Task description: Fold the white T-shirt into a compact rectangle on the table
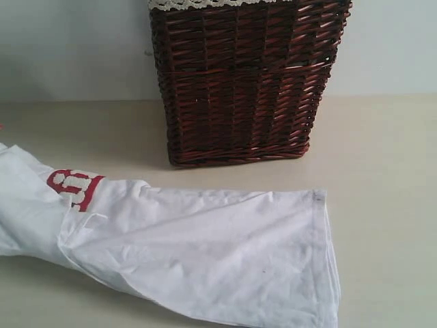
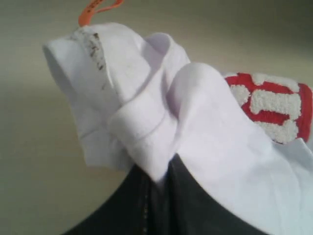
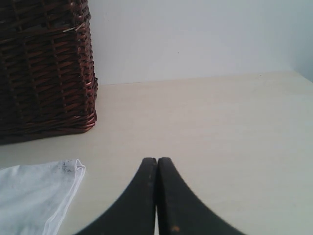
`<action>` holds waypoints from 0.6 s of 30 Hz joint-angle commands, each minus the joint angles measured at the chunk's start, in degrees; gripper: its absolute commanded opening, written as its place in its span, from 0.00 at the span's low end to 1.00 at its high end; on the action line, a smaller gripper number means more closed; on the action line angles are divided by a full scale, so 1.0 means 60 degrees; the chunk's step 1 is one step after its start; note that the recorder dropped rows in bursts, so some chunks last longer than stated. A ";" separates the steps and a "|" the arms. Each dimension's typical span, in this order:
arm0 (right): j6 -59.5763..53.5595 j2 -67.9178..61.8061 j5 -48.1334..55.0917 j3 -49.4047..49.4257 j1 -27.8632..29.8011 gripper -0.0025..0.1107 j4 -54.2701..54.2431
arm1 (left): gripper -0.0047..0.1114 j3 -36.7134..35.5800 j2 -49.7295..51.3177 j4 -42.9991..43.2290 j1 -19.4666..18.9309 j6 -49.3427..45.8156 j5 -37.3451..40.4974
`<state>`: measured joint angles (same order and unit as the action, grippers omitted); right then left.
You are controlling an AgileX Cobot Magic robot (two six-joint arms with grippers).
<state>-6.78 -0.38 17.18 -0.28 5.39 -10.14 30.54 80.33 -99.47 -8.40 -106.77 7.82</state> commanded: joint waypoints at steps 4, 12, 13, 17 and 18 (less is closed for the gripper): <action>-0.0034 0.0064 -0.0095 0.0047 0.0001 0.02 -0.0004 | 0.04 0.0019 -0.0094 -0.0080 -0.0623 0.0301 -0.0513; -0.0034 0.0064 -0.0095 0.0047 0.0001 0.02 -0.0004 | 0.04 0.0019 -0.0444 -0.0080 -0.0691 -0.0529 0.0505; -0.0034 0.0064 -0.0095 0.0047 0.0001 0.02 -0.0004 | 0.04 0.0019 -0.0547 -0.0080 -0.0691 -0.0788 0.0748; -0.0034 0.0064 -0.0095 0.0047 0.0001 0.02 -0.0004 | 0.04 0.0019 -0.0958 -0.0080 -0.0691 -0.1200 0.1329; -0.0034 0.0064 -0.0095 0.0047 0.0001 0.02 -0.0004 | 0.04 0.0019 -0.1064 -0.0080 -0.0691 -0.1200 0.1410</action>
<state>-6.78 -0.38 17.18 -0.28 5.39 -10.14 30.54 75.70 -99.57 -12.41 -112.87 13.91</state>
